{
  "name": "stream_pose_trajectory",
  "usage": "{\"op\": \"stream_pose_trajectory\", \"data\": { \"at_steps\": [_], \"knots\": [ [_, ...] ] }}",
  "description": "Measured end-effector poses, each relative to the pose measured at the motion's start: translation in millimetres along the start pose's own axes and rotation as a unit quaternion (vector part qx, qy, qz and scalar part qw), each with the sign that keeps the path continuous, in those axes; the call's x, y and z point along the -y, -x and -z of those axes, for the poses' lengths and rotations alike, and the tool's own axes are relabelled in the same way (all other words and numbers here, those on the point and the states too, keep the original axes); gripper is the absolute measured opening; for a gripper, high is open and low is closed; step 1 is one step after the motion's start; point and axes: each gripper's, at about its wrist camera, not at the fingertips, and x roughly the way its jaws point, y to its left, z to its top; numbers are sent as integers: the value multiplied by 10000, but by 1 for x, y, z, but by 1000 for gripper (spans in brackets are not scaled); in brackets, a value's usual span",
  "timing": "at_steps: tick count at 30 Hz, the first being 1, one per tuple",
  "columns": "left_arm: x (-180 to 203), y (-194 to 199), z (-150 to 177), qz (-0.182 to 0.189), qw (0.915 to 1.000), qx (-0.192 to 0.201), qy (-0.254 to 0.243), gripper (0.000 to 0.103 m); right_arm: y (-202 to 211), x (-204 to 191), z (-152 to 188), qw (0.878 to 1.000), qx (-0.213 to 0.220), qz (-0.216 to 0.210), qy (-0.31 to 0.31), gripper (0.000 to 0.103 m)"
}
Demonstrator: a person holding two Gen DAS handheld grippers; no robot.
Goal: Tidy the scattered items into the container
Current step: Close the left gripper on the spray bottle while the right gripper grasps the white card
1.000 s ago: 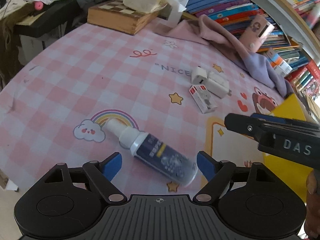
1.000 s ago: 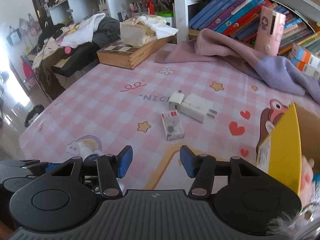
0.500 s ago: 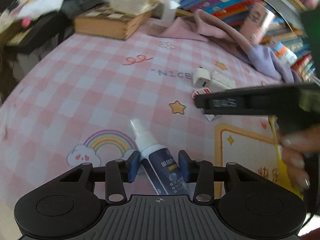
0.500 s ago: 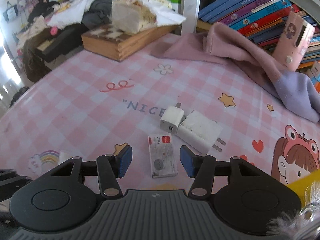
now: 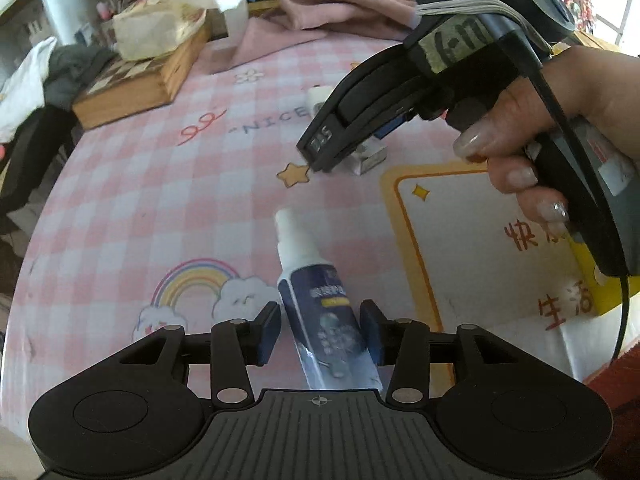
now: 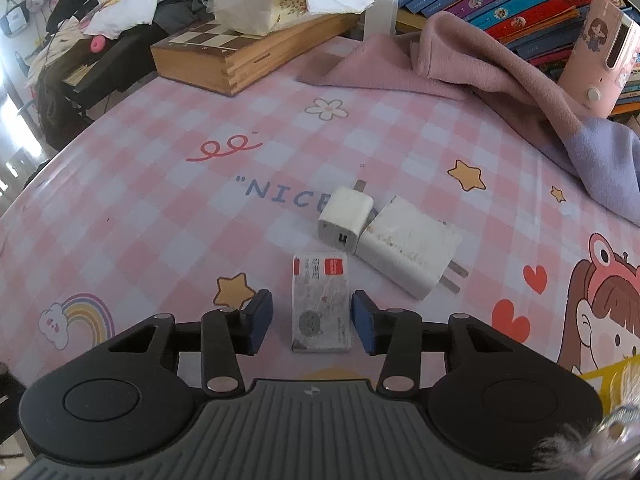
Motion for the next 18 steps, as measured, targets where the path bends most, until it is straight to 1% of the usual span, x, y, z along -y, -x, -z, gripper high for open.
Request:
{"op": "stream_pose_trajectory", "data": {
  "at_steps": [1,2,3,4,6,12,15,18],
  "knots": [
    [-3,1,1,79,10000,3,1,36,0,0,0,10000,6,0,-1,42],
    [-6,3,2,161,9999,18,2,34,0,1,0,10000,3,2,-2,39],
    [-8,4,3,231,9997,32,23,31,1,1,1,10000,-1,23,15,32],
    [-10,5,3,271,9996,38,64,31,3,1,1,10000,-20,70,41,29],
    [-11,5,4,249,9996,28,99,31,5,-2,2,9998,-88,156,84,28],
    [-4,-2,0,78,9998,101,-120,32,3,-4,2,9999,-11,85,84,29],
    [-8,-2,1,161,9997,177,-66,31,2,-5,2,9999,66,80,127,29],
    [-15,0,2,286,9992,215,180,31,2,-4,2,9999,81,74,124,28]
  ]
}}
